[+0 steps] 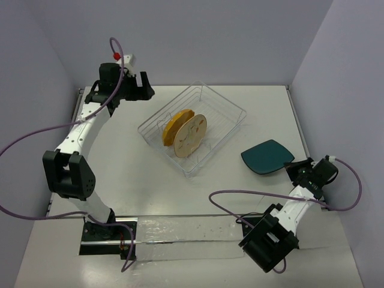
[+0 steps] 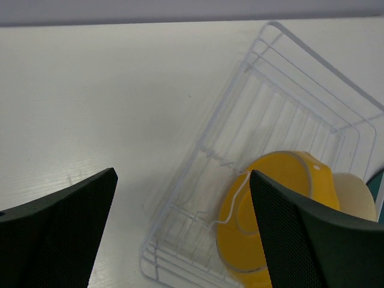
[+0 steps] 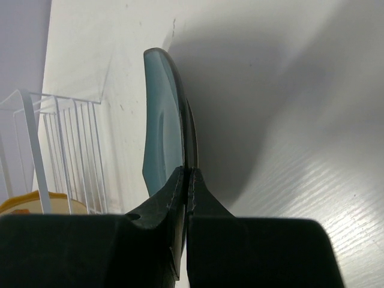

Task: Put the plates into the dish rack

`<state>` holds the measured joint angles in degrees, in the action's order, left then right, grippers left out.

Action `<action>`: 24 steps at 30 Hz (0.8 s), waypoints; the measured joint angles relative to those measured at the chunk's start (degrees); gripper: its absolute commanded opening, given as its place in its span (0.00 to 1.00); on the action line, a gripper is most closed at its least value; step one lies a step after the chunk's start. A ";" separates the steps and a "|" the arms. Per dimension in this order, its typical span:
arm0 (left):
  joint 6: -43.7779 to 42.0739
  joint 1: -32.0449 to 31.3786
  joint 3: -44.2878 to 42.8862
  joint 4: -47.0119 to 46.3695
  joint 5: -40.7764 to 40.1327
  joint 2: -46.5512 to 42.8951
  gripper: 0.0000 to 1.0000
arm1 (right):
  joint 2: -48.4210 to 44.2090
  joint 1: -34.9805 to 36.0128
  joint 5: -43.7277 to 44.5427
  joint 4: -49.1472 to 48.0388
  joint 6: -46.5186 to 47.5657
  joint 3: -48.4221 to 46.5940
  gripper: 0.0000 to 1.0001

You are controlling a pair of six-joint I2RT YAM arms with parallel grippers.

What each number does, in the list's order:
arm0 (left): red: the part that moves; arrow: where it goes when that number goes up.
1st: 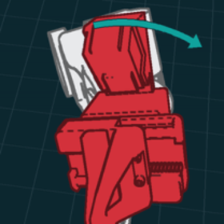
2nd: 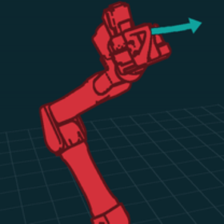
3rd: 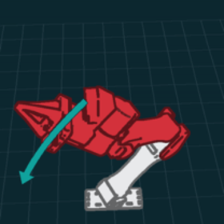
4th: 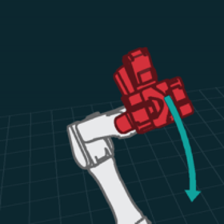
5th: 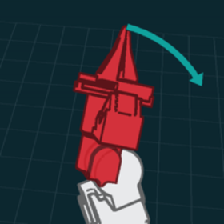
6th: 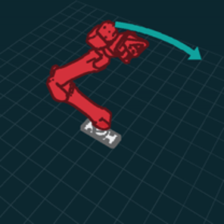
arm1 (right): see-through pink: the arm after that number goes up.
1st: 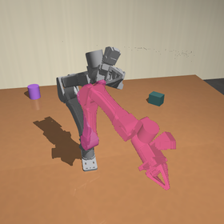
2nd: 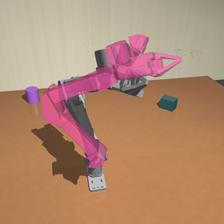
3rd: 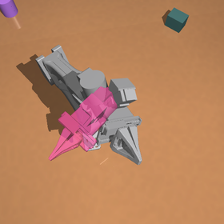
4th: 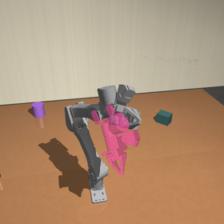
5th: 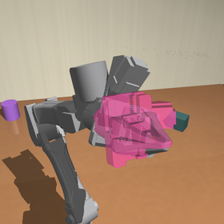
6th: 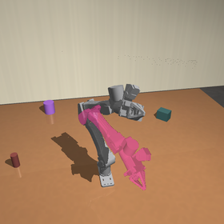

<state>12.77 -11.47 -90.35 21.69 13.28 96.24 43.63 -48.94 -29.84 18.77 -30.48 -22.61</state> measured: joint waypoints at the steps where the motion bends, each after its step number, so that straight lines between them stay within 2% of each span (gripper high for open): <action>1: -2.14 -1.43 1.02 -0.38 0.87 -1.03 0.99 | -0.02 0.42 0.21 0.55 -0.20 -0.04 0.00; 9: -24.07 -24.30 14.16 -5.22 9.37 -14.23 0.99 | -3.66 3.67 4.30 5.43 -3.21 -0.64 0.00; 12: -29.95 -29.79 15.90 -5.44 13.67 -16.26 0.99 | -5.46 4.29 5.82 7.92 -4.43 -0.77 0.00; 16: -34.02 -34.83 15.83 -6.94 16.34 -13.59 0.99 | -7.32 5.81 7.39 10.58 -6.23 -1.06 0.00; 24: -35.15 -48.14 11.83 -8.68 13.45 2.11 0.99 | -10.06 9.98 9.15 15.33 -8.29 -1.34 0.00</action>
<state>-22.38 -59.61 -78.51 13.01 26.74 98.35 33.58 -38.96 -20.69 34.10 -38.77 -23.95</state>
